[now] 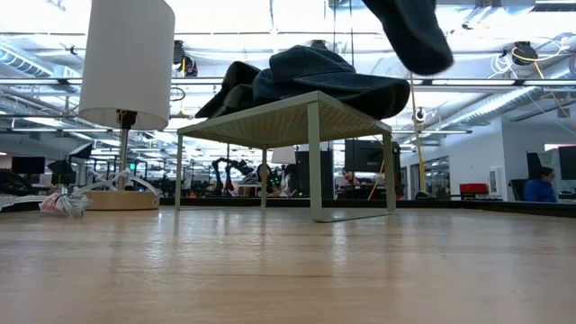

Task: Pick & Place hat
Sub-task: Stack the blue cap on top of the stacked blue caps on the shelf

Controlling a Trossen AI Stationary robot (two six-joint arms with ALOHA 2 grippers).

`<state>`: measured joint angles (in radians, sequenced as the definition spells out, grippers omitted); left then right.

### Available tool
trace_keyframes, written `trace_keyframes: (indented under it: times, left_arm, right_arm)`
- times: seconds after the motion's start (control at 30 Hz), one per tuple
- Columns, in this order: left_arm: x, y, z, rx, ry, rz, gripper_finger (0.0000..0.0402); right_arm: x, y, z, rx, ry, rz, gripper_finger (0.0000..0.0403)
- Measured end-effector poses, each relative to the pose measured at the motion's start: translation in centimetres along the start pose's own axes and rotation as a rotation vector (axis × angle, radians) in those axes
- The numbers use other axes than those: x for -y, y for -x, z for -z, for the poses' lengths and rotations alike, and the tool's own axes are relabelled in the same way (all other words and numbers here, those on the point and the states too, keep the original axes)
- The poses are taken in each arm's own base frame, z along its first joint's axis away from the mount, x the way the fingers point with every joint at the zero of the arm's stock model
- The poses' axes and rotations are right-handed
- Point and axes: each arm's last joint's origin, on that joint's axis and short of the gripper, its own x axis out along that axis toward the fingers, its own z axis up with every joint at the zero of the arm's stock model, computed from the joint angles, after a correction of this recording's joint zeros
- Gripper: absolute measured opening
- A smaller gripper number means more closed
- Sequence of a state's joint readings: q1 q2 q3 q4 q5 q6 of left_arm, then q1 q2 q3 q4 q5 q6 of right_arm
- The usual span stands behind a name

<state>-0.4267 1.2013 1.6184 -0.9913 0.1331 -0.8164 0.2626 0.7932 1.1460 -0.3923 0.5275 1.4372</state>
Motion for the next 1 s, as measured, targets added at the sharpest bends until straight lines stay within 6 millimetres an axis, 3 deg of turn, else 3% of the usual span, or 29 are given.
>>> trace_keyframes:
  times: [0.17, 0.33, 0.7, 1.0]
  left_arm:
    - [0.0, 0.0, 0.0, 0.001, 0.007, -0.001, 0.0271]
    - [0.0, 0.0, 0.0, 0.000, 0.007, -0.001, 0.0271]
    - [0.1, 0.0, 0.1, -0.049, 0.028, 0.044, 0.0271]
    - [0.1, 0.0, 0.2, -0.062, 0.028, 0.052, 0.0271]
  right_arm:
    - [-2.6, -1.4, -0.3, 0.065, -0.025, -0.004, 0.0040]
    - [-3.4, -4.3, -0.9, 0.105, -0.007, 0.056, 0.0040]
    - [0.6, -12.9, -3.0, 0.054, -0.017, 0.276, 0.0040]
    - [3.4, -17.8, -4.6, 0.035, -0.039, 0.321, 0.0040]
